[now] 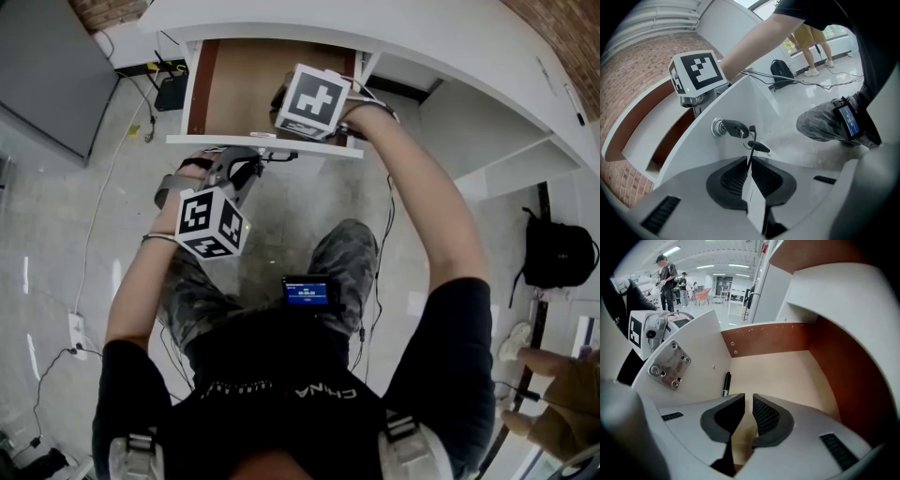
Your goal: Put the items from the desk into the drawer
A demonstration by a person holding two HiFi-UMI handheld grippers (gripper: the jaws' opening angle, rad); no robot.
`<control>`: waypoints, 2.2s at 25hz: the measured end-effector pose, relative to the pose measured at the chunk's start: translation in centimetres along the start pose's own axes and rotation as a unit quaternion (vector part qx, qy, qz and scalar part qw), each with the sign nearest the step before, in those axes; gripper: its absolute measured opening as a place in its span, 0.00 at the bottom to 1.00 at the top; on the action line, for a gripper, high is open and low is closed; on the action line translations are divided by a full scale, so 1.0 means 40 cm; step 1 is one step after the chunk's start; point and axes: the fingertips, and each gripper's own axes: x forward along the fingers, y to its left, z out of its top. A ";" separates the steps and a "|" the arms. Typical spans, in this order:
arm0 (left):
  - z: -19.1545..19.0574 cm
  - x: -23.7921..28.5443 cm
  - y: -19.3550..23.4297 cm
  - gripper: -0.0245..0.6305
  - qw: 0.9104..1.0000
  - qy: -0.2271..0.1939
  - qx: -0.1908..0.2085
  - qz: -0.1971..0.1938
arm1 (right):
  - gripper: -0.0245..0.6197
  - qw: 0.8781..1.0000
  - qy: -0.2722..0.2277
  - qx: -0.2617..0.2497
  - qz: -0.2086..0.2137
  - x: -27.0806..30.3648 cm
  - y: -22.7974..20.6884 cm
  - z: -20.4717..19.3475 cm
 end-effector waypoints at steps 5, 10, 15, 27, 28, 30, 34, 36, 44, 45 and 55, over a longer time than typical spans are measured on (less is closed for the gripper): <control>0.004 -0.003 0.006 0.08 1.000 0.000 -0.003 -0.005 | 0.12 0.999 -0.040 -0.022 -0.006 -0.040 0.013 0.041; 0.002 -0.013 0.015 0.08 1.000 -0.001 -0.011 -0.016 | 0.10 0.998 -0.031 -0.041 -0.030 -0.104 0.009 0.040; 0.024 -0.020 0.032 0.08 0.999 -0.001 -0.019 -0.032 | 0.10 0.995 -0.057 -0.058 -0.063 -0.216 0.018 0.049; 0.046 -0.039 0.097 0.09 0.996 0.001 -0.033 -0.086 | 0.09 0.971 -0.192 -0.047 -0.131 -0.441 0.080 0.091; 0.050 -0.041 0.104 0.09 0.995 0.002 -0.032 -0.090 | 0.09 0.970 -0.199 -0.044 -0.134 -0.452 0.085 0.088; 0.056 -0.046 0.120 0.09 0.995 0.003 -0.032 -0.096 | 0.09 0.967 -0.211 -0.038 -0.138 -0.469 0.095 0.084; 0.059 -0.053 0.132 0.09 0.993 0.010 -0.027 -0.116 | 0.09 0.964 -0.221 -0.036 -0.142 -0.488 0.121 0.078; 0.058 -0.051 0.131 0.08 0.992 0.013 -0.024 -0.123 | 0.09 0.964 -0.224 -0.034 -0.141 -0.490 0.130 0.073; 0.057 -0.048 0.138 0.08 0.992 0.015 -0.018 -0.128 | 0.09 0.970 -0.210 -0.017 -0.118 -0.425 0.168 0.037; 0.057 -0.048 0.140 0.08 0.991 0.014 -0.018 -0.128 | 0.09 0.972 -0.207 -0.013 -0.114 -0.409 0.170 0.030; 0.051 -0.011 0.178 0.09 0.992 0.012 -0.030 -0.125 | 0.09 0.973 -0.202 0.029 -0.110 -0.354 0.132 -0.009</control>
